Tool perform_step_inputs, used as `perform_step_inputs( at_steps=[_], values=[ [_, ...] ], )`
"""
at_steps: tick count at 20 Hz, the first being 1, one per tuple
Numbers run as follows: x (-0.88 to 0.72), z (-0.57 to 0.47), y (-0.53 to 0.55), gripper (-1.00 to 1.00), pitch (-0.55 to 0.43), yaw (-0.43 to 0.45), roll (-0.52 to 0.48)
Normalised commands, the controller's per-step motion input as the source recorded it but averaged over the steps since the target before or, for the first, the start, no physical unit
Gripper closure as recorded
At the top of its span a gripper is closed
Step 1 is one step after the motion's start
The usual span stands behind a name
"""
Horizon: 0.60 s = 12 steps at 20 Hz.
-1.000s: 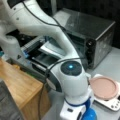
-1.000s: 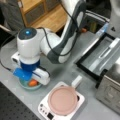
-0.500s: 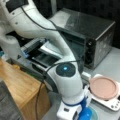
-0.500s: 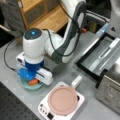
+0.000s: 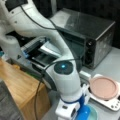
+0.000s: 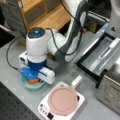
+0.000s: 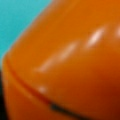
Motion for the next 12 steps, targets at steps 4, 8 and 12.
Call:
perform_step_inputs(
  at_steps=[4,8,12],
  values=[
    [0.75,-0.13,-0.24,1.00,0.317,0.019,0.136],
    [0.69,0.22,-0.23,1.00,0.392,0.000,0.132],
    [0.55,0.47,-0.13,1.00,0.418,-0.022,0.151]
  ],
)
